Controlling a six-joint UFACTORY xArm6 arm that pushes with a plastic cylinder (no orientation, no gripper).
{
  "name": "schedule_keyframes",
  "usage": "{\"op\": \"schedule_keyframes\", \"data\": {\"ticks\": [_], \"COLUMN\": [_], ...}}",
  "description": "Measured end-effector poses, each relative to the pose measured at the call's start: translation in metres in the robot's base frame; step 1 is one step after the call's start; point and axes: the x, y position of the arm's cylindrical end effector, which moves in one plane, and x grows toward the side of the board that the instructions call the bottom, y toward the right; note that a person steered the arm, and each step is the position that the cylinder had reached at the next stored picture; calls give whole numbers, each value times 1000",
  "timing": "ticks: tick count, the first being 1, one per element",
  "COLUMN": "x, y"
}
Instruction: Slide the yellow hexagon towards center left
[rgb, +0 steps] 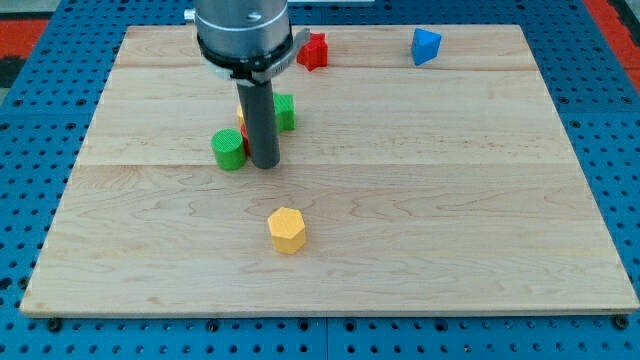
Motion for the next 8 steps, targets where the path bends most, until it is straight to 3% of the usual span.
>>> {"op": "schedule_keyframes", "data": {"ticks": [1,2,3,5,7,8], "x": [6,65,127,63,48,83], "y": [9,84,94,-38,-115,-130]}}
